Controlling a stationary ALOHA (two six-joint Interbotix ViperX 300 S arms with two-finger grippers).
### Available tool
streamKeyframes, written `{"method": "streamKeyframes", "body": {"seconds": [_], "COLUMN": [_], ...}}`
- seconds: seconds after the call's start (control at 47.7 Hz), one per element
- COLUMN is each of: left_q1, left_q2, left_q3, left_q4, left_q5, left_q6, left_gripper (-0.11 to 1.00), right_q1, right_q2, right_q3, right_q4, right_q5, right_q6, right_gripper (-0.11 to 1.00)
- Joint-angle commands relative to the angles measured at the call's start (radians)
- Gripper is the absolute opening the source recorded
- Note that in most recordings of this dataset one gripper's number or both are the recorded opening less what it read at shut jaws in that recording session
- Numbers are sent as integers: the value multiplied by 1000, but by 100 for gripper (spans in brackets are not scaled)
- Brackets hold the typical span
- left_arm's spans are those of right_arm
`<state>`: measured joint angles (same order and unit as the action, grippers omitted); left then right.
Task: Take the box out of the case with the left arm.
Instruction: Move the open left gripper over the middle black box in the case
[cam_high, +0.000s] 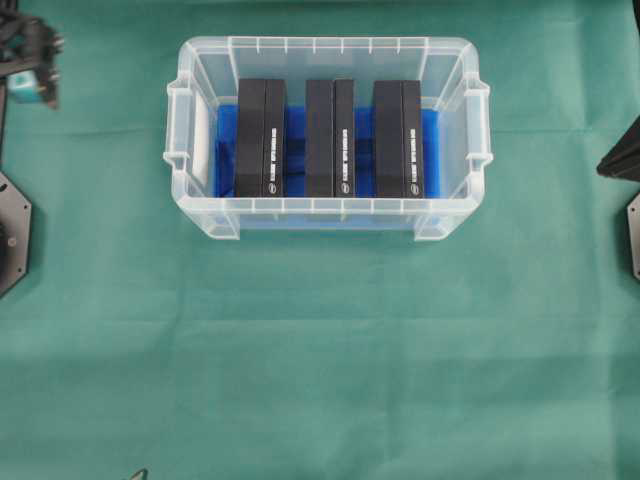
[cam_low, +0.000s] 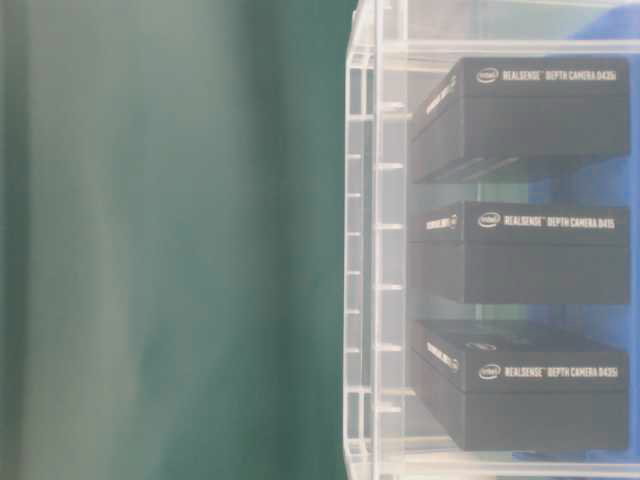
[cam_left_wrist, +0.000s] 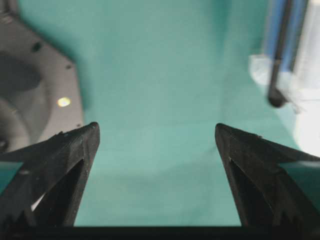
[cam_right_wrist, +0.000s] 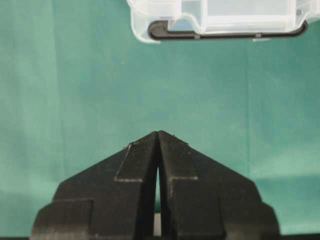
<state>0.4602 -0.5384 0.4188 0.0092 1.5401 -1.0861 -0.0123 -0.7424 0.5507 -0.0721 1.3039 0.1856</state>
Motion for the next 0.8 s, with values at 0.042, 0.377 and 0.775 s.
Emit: {"method": "streamKeyframes", "body": {"seconds": [0.042, 0.377, 0.775], "left_q1": [-38, -127, -170], "left_q2": [77, 305, 511], "left_q3": [-92, -324, -557], "left_q4": [-2, -2, -3], "left_q5": [-12, -25, -44], "left_q6": [-2, -34, -48], "left_gripper": [95, 94, 94], "right_q1": [-2, -2, -2], "right_q2": [2, -2, -5], "right_q3": [-25, -25, -25], "right_q4": [-8, -9, -9], "right_q5": [5, 6, 6], "right_q6": [2, 2, 2], "right_gripper": [0, 0, 0]}}
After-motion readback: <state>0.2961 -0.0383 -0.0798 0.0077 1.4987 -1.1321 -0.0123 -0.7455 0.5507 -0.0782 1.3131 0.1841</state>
